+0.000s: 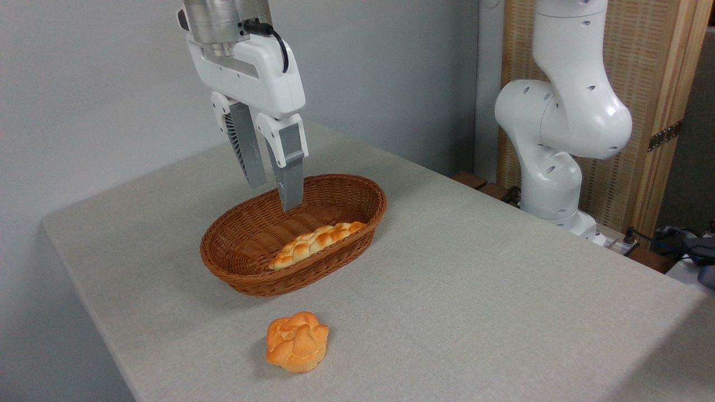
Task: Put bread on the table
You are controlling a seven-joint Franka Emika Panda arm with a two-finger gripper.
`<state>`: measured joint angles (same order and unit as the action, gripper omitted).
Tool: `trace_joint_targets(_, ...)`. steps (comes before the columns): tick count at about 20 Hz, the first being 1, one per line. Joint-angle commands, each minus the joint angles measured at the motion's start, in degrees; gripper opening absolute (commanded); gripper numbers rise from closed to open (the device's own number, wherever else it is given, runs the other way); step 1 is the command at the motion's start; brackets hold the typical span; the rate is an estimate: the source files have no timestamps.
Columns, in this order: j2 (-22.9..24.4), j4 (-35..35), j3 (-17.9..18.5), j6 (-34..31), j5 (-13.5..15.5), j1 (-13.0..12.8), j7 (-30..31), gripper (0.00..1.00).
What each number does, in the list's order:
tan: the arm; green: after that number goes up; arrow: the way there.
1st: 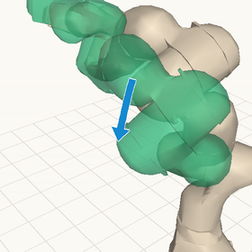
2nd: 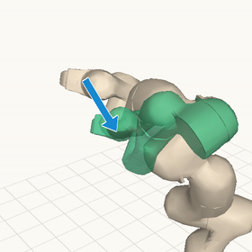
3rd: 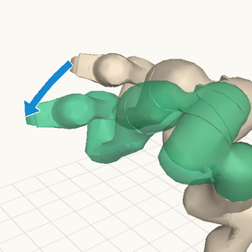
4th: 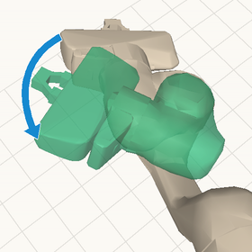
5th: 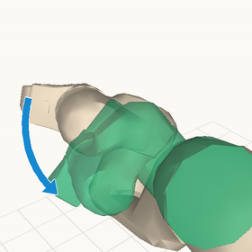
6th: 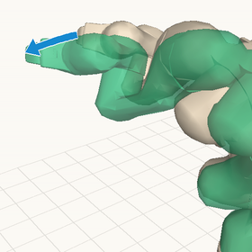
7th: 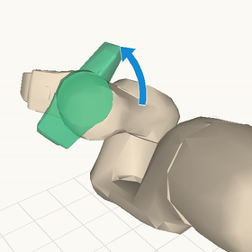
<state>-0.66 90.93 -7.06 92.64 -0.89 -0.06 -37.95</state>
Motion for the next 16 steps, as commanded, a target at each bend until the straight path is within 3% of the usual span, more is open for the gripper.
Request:
trace_joint_targets(1,0.22,0.47,-0.41,0.26,-0.17,0.32,0.33,1.0)
trace_joint_targets(10,0.31,0.65,-0.41,0.26,-0.17,0.23,0.33,1.0)
trace_joint_targets(16,3.19,7.57,-0.94,2.27,-0.17,-1.25,0.25,1.0)
